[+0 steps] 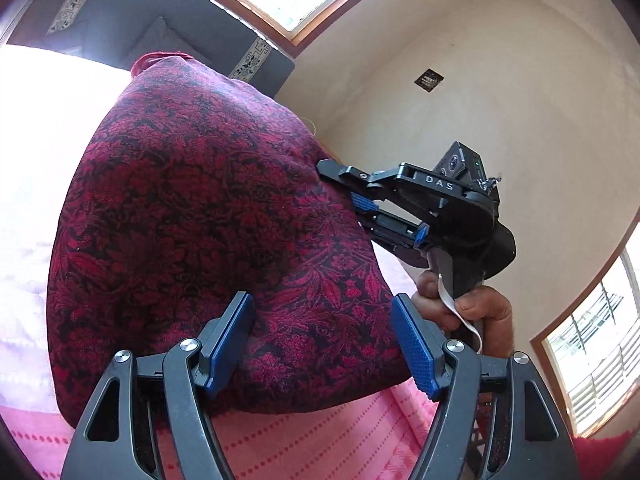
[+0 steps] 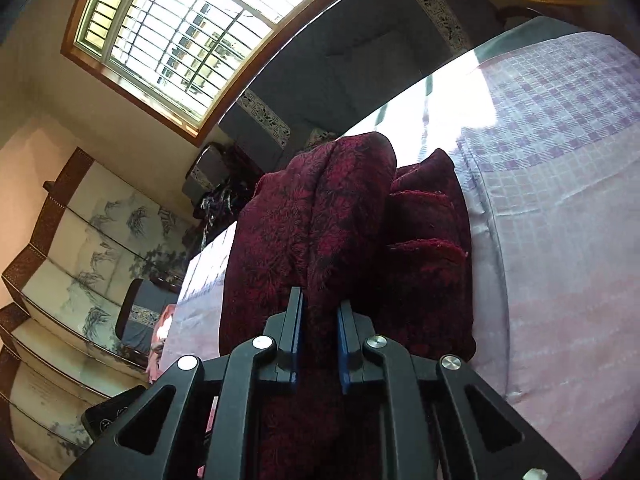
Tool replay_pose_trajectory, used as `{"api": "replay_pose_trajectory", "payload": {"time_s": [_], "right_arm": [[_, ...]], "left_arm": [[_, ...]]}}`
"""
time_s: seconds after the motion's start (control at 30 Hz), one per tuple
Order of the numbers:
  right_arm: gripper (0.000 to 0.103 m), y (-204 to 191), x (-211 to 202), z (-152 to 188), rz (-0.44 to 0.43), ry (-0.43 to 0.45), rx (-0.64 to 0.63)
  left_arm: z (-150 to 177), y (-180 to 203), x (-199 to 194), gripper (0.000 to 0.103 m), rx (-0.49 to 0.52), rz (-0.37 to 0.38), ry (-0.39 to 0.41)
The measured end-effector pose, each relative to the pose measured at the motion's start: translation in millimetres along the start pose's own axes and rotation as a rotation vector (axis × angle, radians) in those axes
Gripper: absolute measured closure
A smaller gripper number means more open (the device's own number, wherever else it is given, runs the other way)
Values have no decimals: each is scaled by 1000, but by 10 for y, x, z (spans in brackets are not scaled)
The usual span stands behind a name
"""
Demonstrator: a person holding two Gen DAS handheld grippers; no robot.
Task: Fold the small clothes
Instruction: 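Grasp the folded red sweater with the right gripper and lift it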
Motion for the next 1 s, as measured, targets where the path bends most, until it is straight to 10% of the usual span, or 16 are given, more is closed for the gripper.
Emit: {"api": "replay_pose_trajectory", "payload": {"time_s": [0.5,0.7,0.87,0.93,1.0], "right_arm": [[83,353,-396,526,82,40,88],[31,438,-528,375,149,74,135],[33,380,-280,338,152,-23,110],[77,285,-174,325,171,-54,60],[81,145,-89,290,193,-66,-10]], "left_arm": [[358,-75,-50,25,48,25,-30],[397,-81,-69,25,47,24,-30],[325,-65,-19,25,38,28,-32],[326,-67,-25,25,34,28,-26],[316,-93,-63,25,22,22,-3]]}}
Point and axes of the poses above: each gripper's, at about its wrist camera, not at the fingertips, and x roughly the way its jaws point, y to its right, z to its underside, the point moved 6 cm from there along x, roughly the way its jaws point, and after that the axes turned 12 degrees about -z, right-handed, at the moved point
